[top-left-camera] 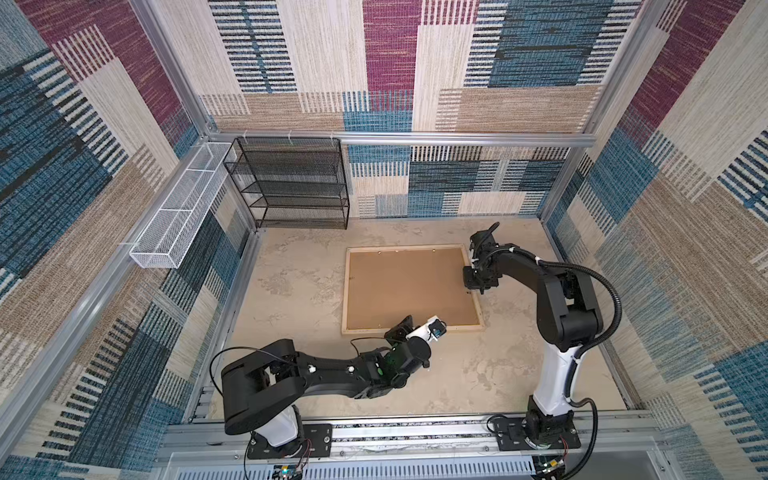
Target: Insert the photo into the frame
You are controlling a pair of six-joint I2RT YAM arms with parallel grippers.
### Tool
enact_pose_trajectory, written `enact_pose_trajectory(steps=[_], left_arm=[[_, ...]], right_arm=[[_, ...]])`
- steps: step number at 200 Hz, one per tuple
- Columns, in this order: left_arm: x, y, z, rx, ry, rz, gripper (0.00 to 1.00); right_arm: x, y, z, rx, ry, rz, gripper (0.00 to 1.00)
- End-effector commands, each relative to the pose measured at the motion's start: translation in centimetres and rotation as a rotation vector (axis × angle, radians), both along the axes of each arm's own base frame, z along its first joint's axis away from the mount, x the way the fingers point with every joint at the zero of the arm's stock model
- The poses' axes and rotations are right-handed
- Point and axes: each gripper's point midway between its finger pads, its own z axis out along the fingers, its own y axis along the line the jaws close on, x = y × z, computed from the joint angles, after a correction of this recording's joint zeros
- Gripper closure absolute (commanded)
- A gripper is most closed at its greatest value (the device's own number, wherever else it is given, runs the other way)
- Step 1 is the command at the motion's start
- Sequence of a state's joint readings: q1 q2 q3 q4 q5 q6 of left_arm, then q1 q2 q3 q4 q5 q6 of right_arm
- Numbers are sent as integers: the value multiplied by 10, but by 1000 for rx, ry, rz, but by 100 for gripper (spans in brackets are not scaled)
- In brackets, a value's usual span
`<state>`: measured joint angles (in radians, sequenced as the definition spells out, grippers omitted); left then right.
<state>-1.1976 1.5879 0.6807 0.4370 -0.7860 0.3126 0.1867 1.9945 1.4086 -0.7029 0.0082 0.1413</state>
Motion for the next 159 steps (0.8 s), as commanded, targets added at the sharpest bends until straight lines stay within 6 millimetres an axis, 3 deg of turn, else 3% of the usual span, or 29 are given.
enact_pose_trajectory(steps=[1,27,72,104,159], left_arm=[[1,-1,0,-19,7,13,55],[-1,-1,-2,-29,18,0,54],[-16,-5,-9,-108,86,-81,52],[-20,-7,-14,-128,96,-106,53],[-8,-15,-25,-71,56,-76,54]], right_arm=[[1,-3,-16,-29,18,0,85],[3,-4,0,-34,-9,1,90],[15,3,72,7,-112,18,92],[16,7,112,29,-177,22,93],[12,15,142,47,-224,45,94]])
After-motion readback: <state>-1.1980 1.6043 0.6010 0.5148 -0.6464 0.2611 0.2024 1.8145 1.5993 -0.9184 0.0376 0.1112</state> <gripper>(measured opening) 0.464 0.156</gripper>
